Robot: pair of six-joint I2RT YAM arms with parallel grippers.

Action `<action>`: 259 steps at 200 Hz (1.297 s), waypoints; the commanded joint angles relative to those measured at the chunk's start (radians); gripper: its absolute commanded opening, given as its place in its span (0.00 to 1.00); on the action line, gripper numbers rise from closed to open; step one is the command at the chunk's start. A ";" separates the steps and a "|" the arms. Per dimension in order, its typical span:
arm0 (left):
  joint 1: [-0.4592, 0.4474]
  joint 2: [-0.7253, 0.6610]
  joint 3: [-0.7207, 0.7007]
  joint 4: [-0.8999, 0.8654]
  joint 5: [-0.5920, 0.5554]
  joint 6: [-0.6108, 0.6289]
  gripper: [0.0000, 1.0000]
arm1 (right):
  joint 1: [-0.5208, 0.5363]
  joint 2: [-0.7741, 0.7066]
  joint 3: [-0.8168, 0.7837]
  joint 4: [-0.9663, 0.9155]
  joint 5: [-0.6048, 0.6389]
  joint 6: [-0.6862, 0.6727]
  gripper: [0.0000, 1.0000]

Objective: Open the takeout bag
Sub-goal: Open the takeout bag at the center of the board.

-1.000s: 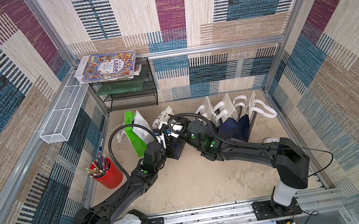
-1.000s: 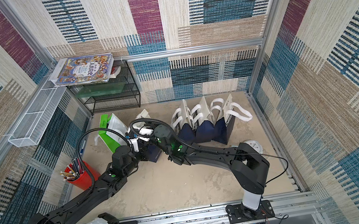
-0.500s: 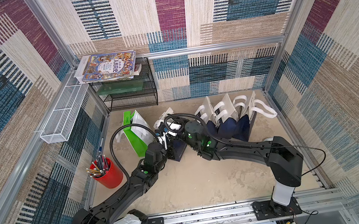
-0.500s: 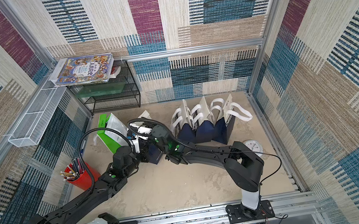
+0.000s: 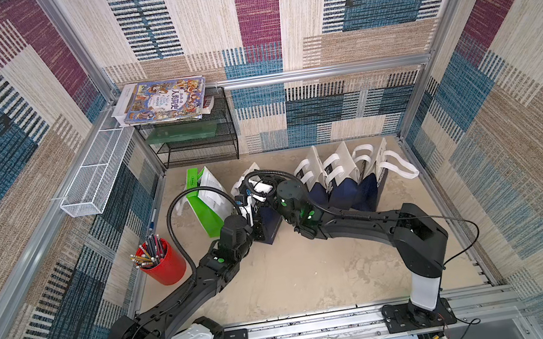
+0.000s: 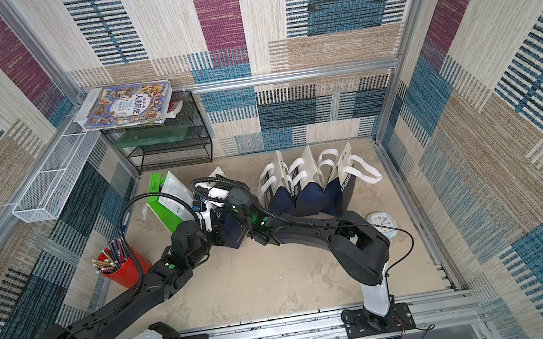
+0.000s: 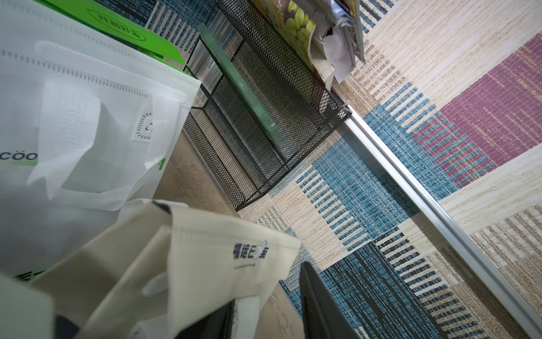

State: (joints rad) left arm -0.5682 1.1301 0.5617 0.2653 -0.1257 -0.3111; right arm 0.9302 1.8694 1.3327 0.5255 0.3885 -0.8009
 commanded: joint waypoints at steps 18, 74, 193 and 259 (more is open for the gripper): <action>-0.004 0.001 0.010 -0.005 -0.005 0.055 0.00 | -0.007 0.034 0.020 0.093 0.036 0.002 0.36; -0.005 0.005 0.010 -0.017 -0.010 0.068 0.00 | -0.014 0.039 0.056 0.103 -0.002 0.007 0.22; -0.004 0.005 0.011 -0.091 -0.049 0.040 0.00 | -0.057 -0.085 0.012 0.004 -0.003 0.006 0.00; -0.004 0.026 0.023 -0.133 -0.060 0.002 0.00 | -0.061 -0.094 0.126 -0.206 0.095 -0.168 0.00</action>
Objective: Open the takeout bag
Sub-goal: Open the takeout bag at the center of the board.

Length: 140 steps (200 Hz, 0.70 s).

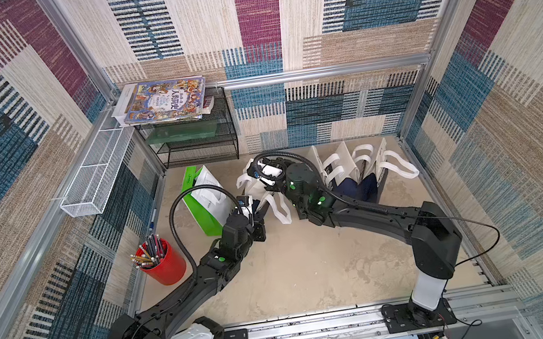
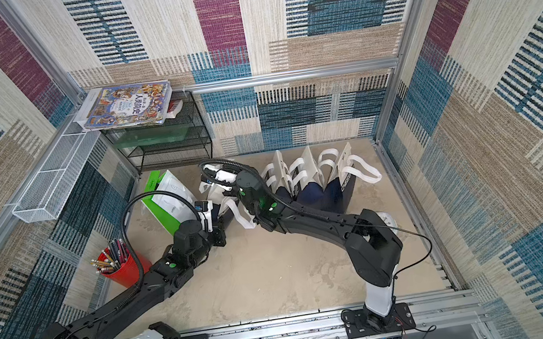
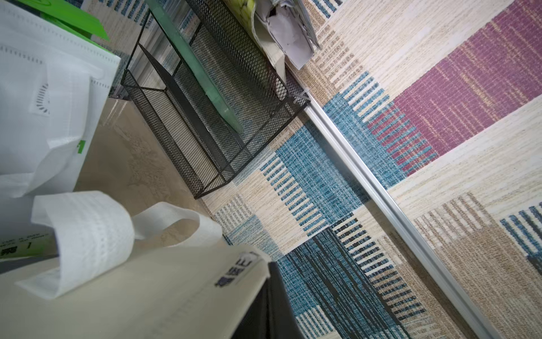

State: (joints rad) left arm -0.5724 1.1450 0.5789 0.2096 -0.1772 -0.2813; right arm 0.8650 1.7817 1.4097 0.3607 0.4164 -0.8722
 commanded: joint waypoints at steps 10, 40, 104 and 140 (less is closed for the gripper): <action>0.001 0.012 0.006 -0.074 -0.007 -0.030 0.00 | 0.010 0.004 0.070 -0.066 0.094 -0.130 0.00; 0.000 0.016 -0.002 -0.045 -0.008 -0.052 0.00 | 0.023 0.043 0.184 -0.222 0.136 -0.087 0.49; 0.000 0.087 0.000 0.103 -0.095 -0.126 0.00 | 0.033 -0.056 0.244 -0.432 0.064 0.314 0.80; 0.008 0.203 0.074 0.149 -0.118 -0.156 0.00 | -0.010 -0.178 0.143 -0.433 0.067 0.434 0.80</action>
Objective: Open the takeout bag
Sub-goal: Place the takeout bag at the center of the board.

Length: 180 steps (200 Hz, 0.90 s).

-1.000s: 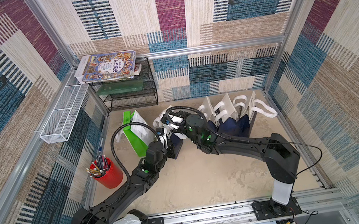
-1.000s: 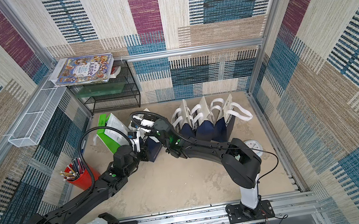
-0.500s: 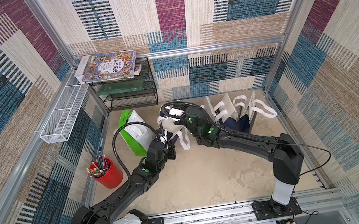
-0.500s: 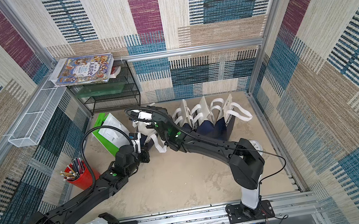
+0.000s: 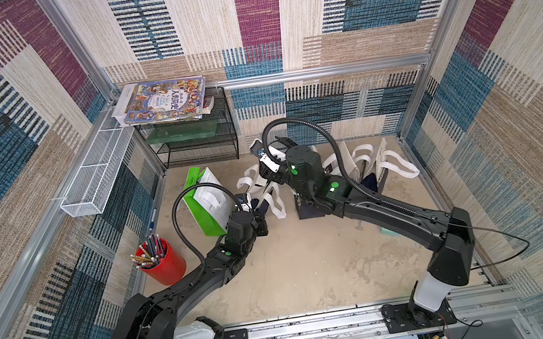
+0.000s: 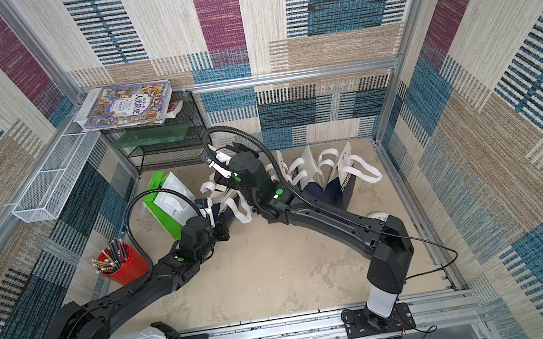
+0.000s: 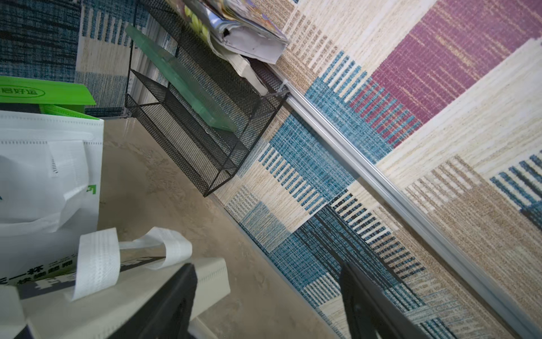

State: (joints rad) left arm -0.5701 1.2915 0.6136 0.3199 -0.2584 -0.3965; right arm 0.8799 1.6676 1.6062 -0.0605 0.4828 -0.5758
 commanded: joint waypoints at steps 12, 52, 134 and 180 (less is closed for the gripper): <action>0.011 0.096 0.063 0.060 -0.041 -0.053 0.00 | -0.051 -0.112 -0.104 0.005 -0.012 0.178 0.80; 0.041 0.187 0.133 0.089 -0.022 -0.099 0.00 | -0.109 -0.242 -0.250 0.044 -0.030 0.233 0.80; 0.053 0.248 0.181 0.097 0.030 -0.185 0.00 | -0.122 -0.324 -0.368 0.090 -0.035 0.229 0.80; 0.053 0.238 0.168 0.069 0.019 -0.196 0.28 | -0.121 -0.330 -0.375 0.087 -0.038 0.237 0.81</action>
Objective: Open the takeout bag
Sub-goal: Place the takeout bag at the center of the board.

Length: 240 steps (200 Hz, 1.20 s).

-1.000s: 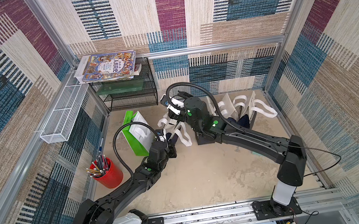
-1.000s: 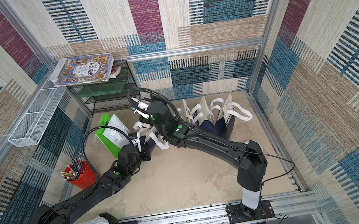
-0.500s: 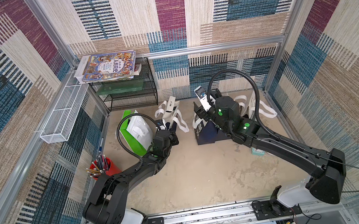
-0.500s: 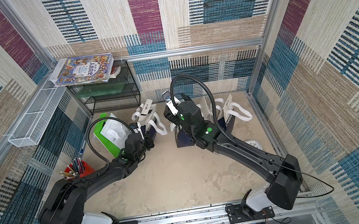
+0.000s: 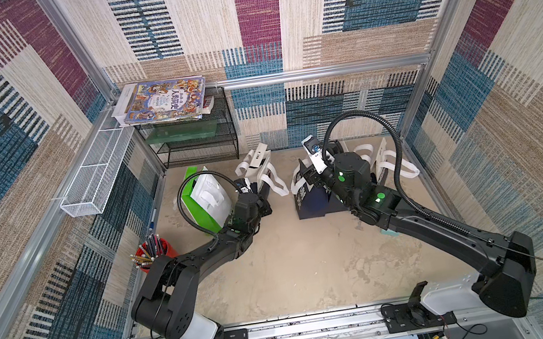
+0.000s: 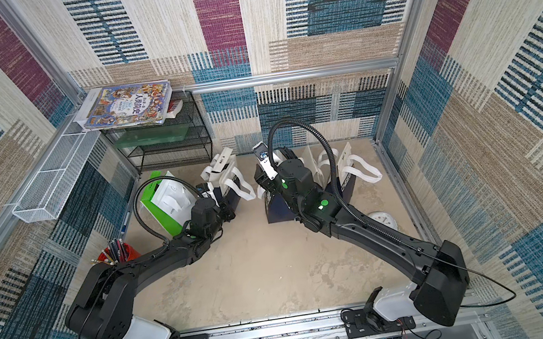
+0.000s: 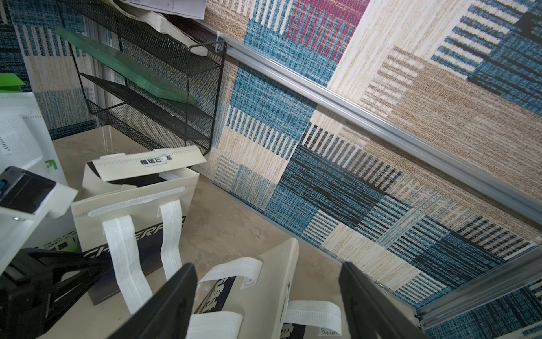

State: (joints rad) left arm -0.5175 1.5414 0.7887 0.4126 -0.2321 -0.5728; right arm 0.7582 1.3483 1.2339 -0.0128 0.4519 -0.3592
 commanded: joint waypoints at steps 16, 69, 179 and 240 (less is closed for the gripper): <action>0.001 -0.033 -0.020 -0.033 -0.009 -0.017 0.32 | 0.001 -0.015 -0.005 0.042 -0.005 0.025 0.81; 0.000 -0.109 -0.066 -0.078 0.006 -0.013 0.45 | 0.001 -0.024 -0.009 0.050 -0.005 0.044 0.81; -0.108 -0.318 -0.191 -0.124 0.285 0.154 0.48 | -0.039 -0.061 -0.011 0.015 0.036 0.158 0.81; -0.242 -0.125 -0.029 -0.075 0.672 0.282 0.28 | -0.051 -0.085 -0.031 0.005 0.042 0.193 0.80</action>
State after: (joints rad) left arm -0.7399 1.3525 0.7017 0.2958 0.2699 -0.3553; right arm 0.7074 1.2793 1.2102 -0.0196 0.4797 -0.1909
